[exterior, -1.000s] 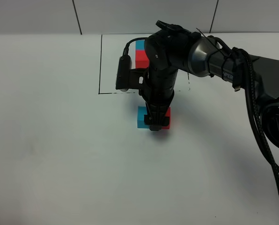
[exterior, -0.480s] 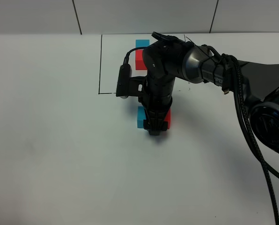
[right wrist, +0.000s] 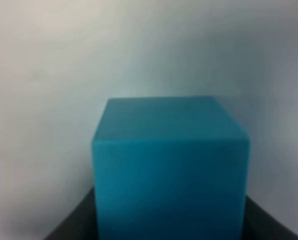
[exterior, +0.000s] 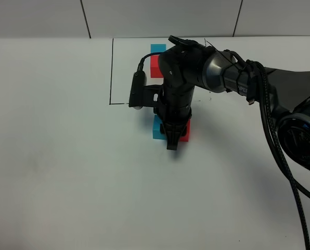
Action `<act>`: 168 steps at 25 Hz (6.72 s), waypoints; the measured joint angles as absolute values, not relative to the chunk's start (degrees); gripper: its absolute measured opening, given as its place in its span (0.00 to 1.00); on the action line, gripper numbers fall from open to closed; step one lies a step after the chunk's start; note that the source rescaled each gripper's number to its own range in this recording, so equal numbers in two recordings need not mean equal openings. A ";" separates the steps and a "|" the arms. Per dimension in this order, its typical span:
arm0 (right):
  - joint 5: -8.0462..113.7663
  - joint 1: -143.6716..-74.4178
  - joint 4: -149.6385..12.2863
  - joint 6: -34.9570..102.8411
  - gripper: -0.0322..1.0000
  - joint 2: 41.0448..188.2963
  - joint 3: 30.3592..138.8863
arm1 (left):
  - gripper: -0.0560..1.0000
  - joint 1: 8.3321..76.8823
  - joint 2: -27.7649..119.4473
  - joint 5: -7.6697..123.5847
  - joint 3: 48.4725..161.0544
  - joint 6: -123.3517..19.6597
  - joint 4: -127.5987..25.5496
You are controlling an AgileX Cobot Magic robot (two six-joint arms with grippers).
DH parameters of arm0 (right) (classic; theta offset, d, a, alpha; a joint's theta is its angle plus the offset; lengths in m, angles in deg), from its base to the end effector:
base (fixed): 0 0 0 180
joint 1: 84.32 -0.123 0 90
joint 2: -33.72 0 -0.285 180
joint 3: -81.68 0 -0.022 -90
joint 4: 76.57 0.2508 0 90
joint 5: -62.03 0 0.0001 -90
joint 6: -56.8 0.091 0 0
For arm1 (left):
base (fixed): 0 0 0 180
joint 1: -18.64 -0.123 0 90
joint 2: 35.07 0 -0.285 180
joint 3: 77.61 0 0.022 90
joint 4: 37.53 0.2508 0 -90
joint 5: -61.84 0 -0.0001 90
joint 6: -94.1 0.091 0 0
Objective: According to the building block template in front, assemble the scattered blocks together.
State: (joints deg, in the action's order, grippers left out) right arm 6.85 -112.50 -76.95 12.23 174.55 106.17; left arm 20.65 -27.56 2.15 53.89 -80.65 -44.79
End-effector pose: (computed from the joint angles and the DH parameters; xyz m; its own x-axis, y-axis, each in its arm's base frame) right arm 0.4135 0.2209 0.1214 -0.2866 -0.9527 -0.1009 -0.9488 0.2968 -0.1077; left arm -0.0057 -0.0097 0.2797 -0.4264 0.0422 -0.9035 0.1450 0.9892 -0.0222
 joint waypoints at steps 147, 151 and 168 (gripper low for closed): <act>1.35 -87.51 -76.57 55.69 0.76 41.27 32.55 | 0.87 20.65 -27.56 2.15 53.89 -80.65 -44.79; 1.35 -87.51 -76.57 55.69 0.76 41.27 32.55 | 0.87 20.65 -27.56 2.15 53.89 -80.65 -44.79; 1.35 -87.51 -76.11 55.69 0.75 41.27 32.55 | 0.87 20.65 -27.56 2.15 53.89 -80.65 -44.79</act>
